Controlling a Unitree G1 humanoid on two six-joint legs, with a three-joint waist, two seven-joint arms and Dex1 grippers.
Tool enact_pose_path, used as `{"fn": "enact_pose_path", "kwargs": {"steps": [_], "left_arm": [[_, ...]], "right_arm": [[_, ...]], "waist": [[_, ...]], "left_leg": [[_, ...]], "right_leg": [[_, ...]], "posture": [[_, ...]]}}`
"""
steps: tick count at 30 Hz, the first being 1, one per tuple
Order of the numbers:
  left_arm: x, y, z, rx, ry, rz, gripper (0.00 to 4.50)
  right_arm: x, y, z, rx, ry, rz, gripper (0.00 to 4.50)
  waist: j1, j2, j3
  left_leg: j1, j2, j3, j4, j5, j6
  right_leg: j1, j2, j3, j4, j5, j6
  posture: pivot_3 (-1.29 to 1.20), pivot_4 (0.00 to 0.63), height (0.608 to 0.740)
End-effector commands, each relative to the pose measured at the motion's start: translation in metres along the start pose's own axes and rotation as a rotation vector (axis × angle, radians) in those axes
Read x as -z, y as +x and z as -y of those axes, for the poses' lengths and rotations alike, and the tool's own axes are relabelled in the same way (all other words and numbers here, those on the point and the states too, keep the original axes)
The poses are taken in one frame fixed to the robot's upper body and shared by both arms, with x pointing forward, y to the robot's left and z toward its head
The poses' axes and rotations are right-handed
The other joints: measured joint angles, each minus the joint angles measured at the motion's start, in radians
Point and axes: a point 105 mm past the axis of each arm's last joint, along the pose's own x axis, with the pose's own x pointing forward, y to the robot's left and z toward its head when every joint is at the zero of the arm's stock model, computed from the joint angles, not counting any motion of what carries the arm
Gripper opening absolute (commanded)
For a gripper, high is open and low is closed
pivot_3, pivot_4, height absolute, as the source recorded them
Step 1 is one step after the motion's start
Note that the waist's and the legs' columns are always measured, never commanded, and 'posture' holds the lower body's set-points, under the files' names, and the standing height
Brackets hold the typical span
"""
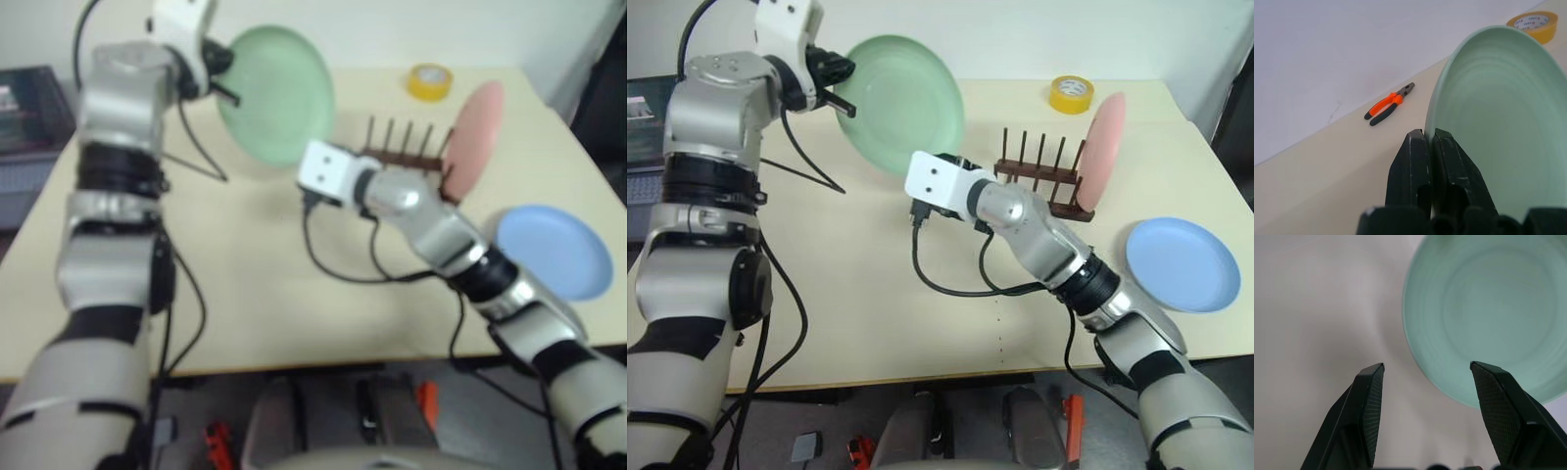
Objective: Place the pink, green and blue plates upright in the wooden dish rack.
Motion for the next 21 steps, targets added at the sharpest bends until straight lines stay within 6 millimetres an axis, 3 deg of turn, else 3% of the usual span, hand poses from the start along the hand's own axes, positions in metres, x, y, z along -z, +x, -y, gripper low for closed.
{"fn": "enact_pose_path", "kwargs": {"steps": [1,15,18,21], "left_arm": [[-0.029,-0.011,0.001,0.022,-0.010,0.085,0.02],[-0.026,-0.018,0.022,0.103,-0.053,0.048,0.02],[-0.026,-0.018,0.025,0.109,-0.062,0.050,0.00],[-0.026,-0.018,0.025,0.106,-0.063,0.050,0.00]], "right_arm": [[-0.008,0.004,0.016,0.072,-0.025,0.033,2.98],[-0.006,0.024,0.016,0.104,-0.044,0.035,2.98],[-0.010,0.027,0.013,0.101,-0.053,0.048,2.38],[-0.012,0.028,0.013,0.109,-0.059,0.053,1.28]], "waist": [[0.000,0.000,0.000],[-0.001,0.000,0.000],[-0.001,0.000,0.000],[-0.001,0.000,0.000]], "left_leg": [[0.000,0.000,0.000,0.000,0.000,0.000],[0.001,0.000,-0.001,0.001,0.000,0.000],[0.001,0.000,-0.001,0.001,0.000,0.000],[0.000,0.000,-0.001,0.001,0.000,-0.001]], "right_leg": [[0.000,0.000,0.000,0.000,0.000,0.000],[0.001,0.000,0.000,0.001,0.002,-0.003],[0.001,0.001,0.000,0.001,0.003,-0.004],[0.001,0.000,0.000,0.001,0.003,-0.004]], "posture": [[0.00,0.150,0.740],[0.00,0.150,0.740],[0.00,0.150,0.740],[0.00,0.150,0.740]]}}
